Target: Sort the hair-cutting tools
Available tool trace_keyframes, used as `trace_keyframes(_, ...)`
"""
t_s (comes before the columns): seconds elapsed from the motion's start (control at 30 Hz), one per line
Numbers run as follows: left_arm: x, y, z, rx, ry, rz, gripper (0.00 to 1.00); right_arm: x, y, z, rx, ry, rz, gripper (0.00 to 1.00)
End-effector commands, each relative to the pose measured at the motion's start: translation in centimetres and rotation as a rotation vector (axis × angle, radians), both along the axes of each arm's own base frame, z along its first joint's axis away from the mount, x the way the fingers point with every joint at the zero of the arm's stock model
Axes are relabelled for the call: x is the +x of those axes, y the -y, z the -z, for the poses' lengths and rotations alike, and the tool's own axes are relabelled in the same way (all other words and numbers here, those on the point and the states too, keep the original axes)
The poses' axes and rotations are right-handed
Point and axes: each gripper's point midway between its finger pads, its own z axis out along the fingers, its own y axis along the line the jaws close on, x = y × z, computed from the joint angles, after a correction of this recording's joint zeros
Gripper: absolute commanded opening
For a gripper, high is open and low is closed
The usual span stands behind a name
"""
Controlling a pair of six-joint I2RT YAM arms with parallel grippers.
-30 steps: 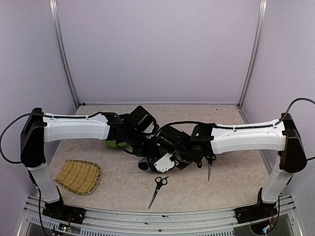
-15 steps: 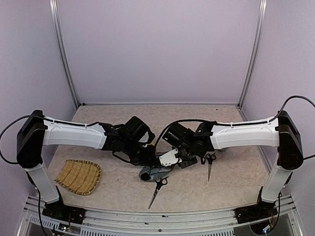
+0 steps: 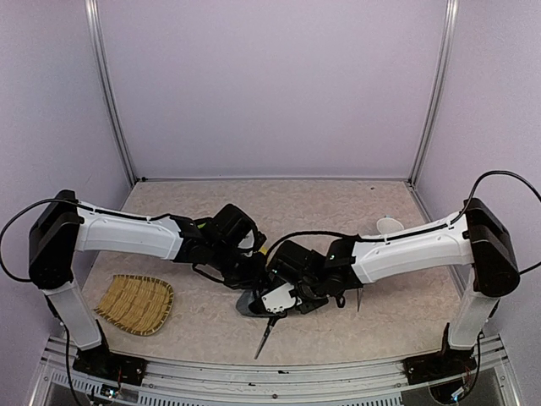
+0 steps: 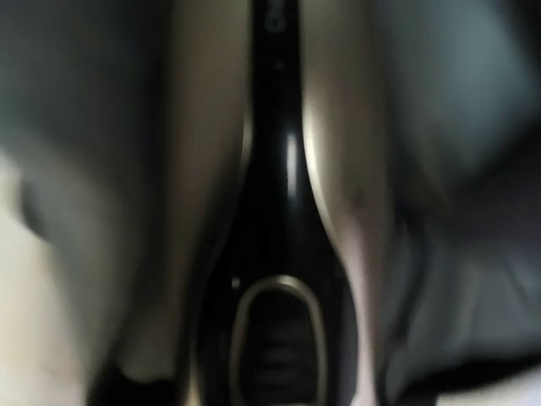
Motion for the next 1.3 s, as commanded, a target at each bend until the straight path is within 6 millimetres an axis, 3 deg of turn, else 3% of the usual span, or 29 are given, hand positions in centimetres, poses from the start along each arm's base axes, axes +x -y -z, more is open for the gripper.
trace_keyframes(0.0,0.7,1.7,-2.2,-0.105,0.037,0.014,0.00,-1.1,-3.1,-1.1,0.118,0.006,-0.045,0.03)
trace_keyframes(0.13,0.2,2.4,-3.0,-0.161,0.038,0.053,0.00,-0.9,-4.4,-2.4,0.188,0.015,-0.048,0.07)
trace_keyframes(0.27,-0.4,2.5,-2.4,-0.156,0.016,0.080,0.00,-1.0,-6.0,-4.4,0.310,-0.046,-0.009,0.30)
trace_keyframes(0.37,-0.1,1.8,-2.1,-0.121,0.049,0.082,0.00,-2.1,-5.0,-3.6,0.299,-0.149,-0.012,0.41)
trace_keyframes(0.47,0.4,0.5,-1.4,-0.049,0.097,0.085,0.00,-4.0,-3.2,-3.0,0.313,-0.312,-0.041,0.63)
trace_keyframes(0.53,0.6,0.0,-1.0,-0.018,0.137,0.109,0.00,-4.5,-2.2,-2.9,0.325,-0.382,-0.039,0.69)
trace_keyframes(0.63,0.8,-0.4,-0.5,0.011,0.173,0.136,0.00,-4.5,-1.1,-3.7,0.370,-0.479,-0.006,0.72)
trace_keyframes(0.77,0.8,-0.3,-0.4,0.040,0.216,0.179,0.00,-3.6,0.3,-7.5,0.500,-0.599,0.025,0.73)
trace_keyframes(0.87,1.3,-0.4,-2.1,0.109,0.340,0.184,0.33,-1.1,2.6,-8.5,0.556,-0.603,0.099,0.68)
trace_keyframes(0.97,1.1,0.0,-5.5,0.130,0.515,0.215,0.45,0.8,4.7,-8.3,0.620,-0.658,0.174,0.62)
trace_keyframes(1.07,-0.6,0.7,-8.6,0.119,0.708,0.301,0.52,2.3,6.2,-7.2,0.676,-0.711,0.250,0.58)
trace_keyframes(1.17,-2.6,1.5,-10.1,0.138,0.857,0.414,0.59,2.6,6.6,-5.6,0.690,-0.769,0.307,0.57)
trace_keyframes(1.27,-3.9,2.7,-10.0,0.223,0.951,0.521,0.59,1.9,6.3,-4.1,0.690,-0.856,0.333,0.58)
